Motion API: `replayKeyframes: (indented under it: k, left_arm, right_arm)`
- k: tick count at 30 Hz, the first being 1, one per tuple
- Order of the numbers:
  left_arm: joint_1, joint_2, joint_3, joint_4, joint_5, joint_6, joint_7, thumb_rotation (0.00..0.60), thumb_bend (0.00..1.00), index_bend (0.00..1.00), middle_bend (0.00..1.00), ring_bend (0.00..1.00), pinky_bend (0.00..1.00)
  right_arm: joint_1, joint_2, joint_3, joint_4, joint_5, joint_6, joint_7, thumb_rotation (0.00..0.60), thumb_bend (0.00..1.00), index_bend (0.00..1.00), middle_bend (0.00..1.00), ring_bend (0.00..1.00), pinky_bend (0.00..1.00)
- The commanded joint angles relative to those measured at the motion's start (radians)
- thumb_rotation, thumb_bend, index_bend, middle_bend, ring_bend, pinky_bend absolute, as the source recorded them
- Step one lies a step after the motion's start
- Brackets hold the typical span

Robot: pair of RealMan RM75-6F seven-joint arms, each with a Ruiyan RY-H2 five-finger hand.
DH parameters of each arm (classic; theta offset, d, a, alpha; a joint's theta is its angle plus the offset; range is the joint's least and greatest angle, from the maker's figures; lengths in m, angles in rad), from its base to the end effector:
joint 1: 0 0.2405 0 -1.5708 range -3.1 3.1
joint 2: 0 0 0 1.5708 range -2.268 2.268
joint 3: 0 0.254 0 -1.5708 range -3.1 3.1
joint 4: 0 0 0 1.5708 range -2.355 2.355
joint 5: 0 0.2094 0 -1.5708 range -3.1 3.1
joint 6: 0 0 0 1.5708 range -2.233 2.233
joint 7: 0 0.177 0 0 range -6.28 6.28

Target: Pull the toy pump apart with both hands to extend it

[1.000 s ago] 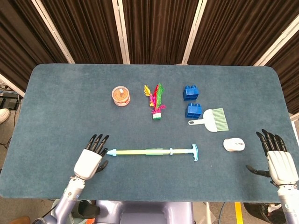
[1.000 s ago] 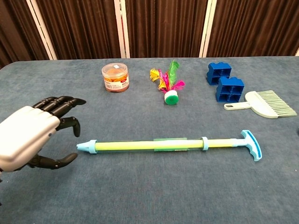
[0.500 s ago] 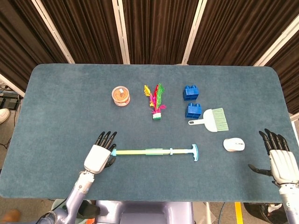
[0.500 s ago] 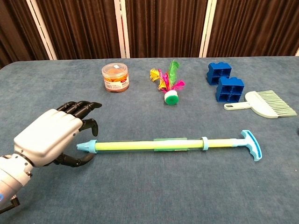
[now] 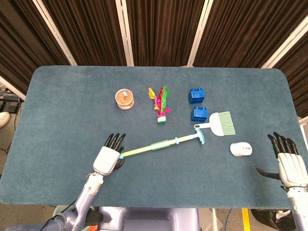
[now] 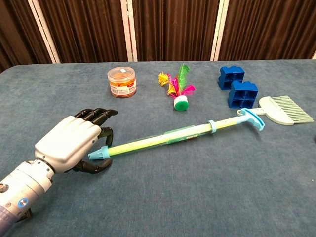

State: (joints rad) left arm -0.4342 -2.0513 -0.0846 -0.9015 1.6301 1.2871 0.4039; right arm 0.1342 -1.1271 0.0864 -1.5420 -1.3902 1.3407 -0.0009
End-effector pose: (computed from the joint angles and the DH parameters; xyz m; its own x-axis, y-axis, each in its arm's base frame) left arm -0.1672 0.2833 -0.1198 0.5882 -0.0571 0.8067 0.7142 -0.4314 -0.5512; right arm -0.3352 -0.2374 0.1553 0.4291 -0.0829 0.8994 -0.8986 0.0616 0.4344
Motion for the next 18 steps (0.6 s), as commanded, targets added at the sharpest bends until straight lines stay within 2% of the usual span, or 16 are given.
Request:
replayKeyframes:
  k: [1,6,10,18]
  left_arm:
    - [-0.008,-0.003,0.001,0.006,-0.002,-0.001,-0.01,0.6,0.41,0.52,0.05,0.05,0.12]
    - [-0.019,0.01,0.015,-0.01,0.006,0.003,-0.039,0.6,0.42,0.53,0.05,0.05,0.12]
    - [-0.028,0.036,0.026,-0.047,0.011,-0.004,-0.057,0.6,0.42,0.53,0.05,0.05,0.12]
    - [-0.043,0.085,0.046,-0.122,0.022,-0.008,-0.076,0.6,0.4,0.53,0.05,0.05,0.12]
  right_arm:
    - [0.004,-0.011,-0.007,0.006,-0.008,-0.007,-0.011,0.6,0.1,0.01,0.0,0.0,0.0]
    - [0.017,-0.043,-0.045,0.007,-0.068,-0.023,-0.035,0.6,0.14,0.11,0.0,0.0,0.0]
    - [0.025,-0.128,-0.072,0.039,-0.155,0.01,-0.097,0.6,0.17,0.21,0.0,0.0,0.0]
    - [0.091,-0.321,-0.054,0.126,-0.233,0.005,-0.216,0.6,0.25,0.35,0.0,0.0,0.0]
